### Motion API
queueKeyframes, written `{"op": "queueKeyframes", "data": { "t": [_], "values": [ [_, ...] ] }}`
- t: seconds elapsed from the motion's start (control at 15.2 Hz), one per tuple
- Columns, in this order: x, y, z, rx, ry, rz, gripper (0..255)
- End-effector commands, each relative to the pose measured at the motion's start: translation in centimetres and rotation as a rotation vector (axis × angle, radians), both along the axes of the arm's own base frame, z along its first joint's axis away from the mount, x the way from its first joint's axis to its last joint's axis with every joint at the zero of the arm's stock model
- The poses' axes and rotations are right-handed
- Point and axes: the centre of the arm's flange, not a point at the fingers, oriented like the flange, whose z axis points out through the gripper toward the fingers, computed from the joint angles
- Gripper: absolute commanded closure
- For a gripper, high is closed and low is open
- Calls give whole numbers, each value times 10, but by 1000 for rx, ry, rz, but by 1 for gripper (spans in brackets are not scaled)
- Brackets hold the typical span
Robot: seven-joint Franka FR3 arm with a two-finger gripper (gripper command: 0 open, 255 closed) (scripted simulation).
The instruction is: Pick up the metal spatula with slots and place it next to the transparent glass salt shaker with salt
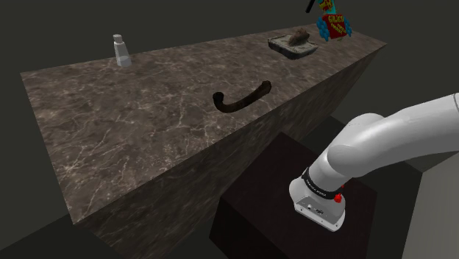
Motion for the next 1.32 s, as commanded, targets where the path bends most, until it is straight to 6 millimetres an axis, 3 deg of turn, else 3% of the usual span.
{"op": "queueKeyframes", "data": {
  "t": [0.0, 1.25],
  "values": [
    [0, -1, 10, 0, 0, 0, 255],
    [0, -1, 105, 0, 0, 0, 255]
  ]
}}
